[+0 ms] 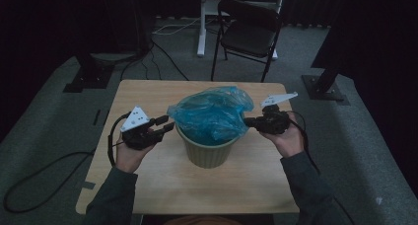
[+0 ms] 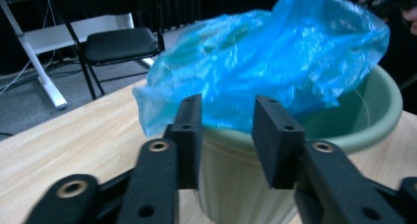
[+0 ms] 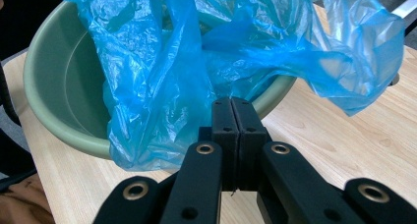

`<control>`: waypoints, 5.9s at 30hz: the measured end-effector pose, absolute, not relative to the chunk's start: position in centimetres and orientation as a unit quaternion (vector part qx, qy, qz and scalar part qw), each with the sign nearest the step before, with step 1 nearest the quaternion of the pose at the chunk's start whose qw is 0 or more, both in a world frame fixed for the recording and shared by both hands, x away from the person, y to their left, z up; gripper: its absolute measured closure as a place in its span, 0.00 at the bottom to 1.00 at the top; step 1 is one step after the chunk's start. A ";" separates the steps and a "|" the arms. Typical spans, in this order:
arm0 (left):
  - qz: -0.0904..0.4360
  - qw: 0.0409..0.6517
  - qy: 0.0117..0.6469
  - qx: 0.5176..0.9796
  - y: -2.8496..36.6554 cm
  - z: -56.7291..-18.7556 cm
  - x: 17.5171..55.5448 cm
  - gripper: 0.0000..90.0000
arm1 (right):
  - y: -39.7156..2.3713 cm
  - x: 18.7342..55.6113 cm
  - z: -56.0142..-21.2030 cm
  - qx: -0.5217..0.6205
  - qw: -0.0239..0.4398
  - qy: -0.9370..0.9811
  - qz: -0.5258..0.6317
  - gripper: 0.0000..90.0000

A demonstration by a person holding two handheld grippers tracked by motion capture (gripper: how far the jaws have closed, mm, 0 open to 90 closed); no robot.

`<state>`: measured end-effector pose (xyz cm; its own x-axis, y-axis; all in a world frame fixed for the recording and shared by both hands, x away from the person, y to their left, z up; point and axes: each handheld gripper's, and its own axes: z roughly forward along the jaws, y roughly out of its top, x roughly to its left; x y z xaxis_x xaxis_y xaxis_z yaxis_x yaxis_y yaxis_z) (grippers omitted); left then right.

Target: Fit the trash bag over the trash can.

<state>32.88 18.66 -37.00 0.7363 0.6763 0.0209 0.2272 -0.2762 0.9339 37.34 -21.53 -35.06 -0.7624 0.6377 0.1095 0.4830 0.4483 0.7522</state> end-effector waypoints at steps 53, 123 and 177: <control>0.160 0.526 0.267 0.791 17.2 -42.1 30.7 1.00 | -20.9 36.0 -38.6 0.305 0.002 0.868 0.392 0.97; 0.193 0.526 0.337 0.757 19.6 -39.2 35.3 0.76 | -24.1 38.7 -36.2 0.360 0.096 0.825 0.424 0.80; 0.167 0.540 0.361 0.742 16.1 -37.0 43.0 0.77 | -22.3 46.1 -39.2 0.413 0.056 0.824 0.382 0.83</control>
